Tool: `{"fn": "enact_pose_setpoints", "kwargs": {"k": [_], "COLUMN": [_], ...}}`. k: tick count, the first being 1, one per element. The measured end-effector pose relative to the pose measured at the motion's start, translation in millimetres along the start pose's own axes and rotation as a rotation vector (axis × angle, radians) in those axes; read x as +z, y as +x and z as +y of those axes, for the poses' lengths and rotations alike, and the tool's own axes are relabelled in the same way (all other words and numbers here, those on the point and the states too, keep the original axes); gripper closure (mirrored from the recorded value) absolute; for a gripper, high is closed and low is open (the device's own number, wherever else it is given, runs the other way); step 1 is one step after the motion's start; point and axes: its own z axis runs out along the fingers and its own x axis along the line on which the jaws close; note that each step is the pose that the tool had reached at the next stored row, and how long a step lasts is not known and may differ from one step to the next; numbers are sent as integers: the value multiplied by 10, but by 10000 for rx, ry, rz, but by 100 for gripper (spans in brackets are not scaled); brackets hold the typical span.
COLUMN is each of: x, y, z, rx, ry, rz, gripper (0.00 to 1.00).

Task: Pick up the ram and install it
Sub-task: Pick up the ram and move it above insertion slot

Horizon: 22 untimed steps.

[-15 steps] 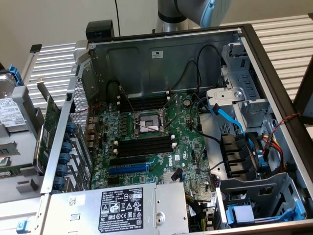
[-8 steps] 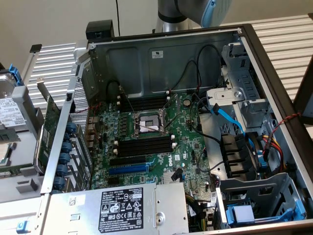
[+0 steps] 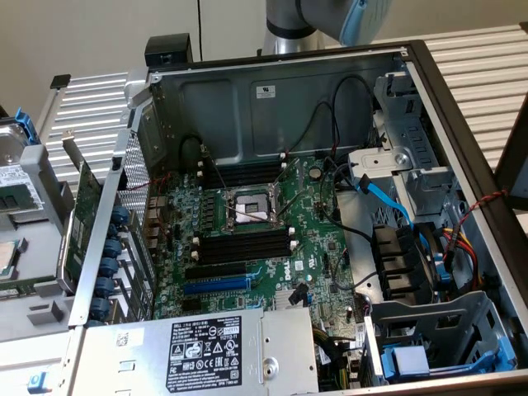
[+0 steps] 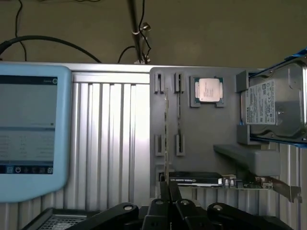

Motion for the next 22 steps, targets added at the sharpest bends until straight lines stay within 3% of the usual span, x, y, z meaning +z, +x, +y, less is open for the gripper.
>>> {"fn": "enact_pose_setpoints", "kwargs": {"k": [7,12,17,20,22], "x": [-328,-515,-568,-575,-576], "y": [5,2,1,0,0], "z": [-208,-372,-504,-609,-623], "rx": [-9,-16,-10,-9,-9], "ry": [-1,-36,-258,-299,-310], "rz": [-107,-112,-107,-107,-107], "gripper": [88,88,88,88,88]}}
